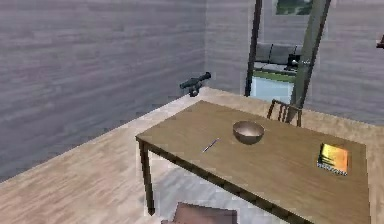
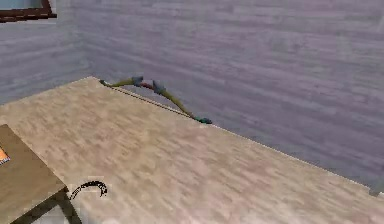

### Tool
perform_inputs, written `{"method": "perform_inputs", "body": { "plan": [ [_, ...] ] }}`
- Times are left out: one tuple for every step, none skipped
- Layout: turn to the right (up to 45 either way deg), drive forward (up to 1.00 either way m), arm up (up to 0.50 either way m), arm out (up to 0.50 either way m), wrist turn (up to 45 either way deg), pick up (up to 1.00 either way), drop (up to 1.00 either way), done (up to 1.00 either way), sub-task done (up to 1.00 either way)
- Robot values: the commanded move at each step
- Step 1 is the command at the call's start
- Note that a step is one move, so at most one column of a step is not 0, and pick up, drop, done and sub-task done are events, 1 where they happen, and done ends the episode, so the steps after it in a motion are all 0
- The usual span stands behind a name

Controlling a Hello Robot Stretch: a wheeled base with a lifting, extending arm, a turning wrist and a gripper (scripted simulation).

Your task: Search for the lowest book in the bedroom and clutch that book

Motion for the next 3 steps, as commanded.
{"method": "perform_inputs", "body": {
  "plan": [
    [45.0, 0.0, 0.0, 0.0, 0.0, 0.0, 0.0, 0.0, 0.0],
    [27.0, 0.0, 0.0, 0.0, 0.0, 0.0, 0.0, 0.0, 0.0],
    [0.0, 0.75, 0.0, 0.0, 0.0, 0.0, 0.0, 0.0, 0.0]
  ]
}}
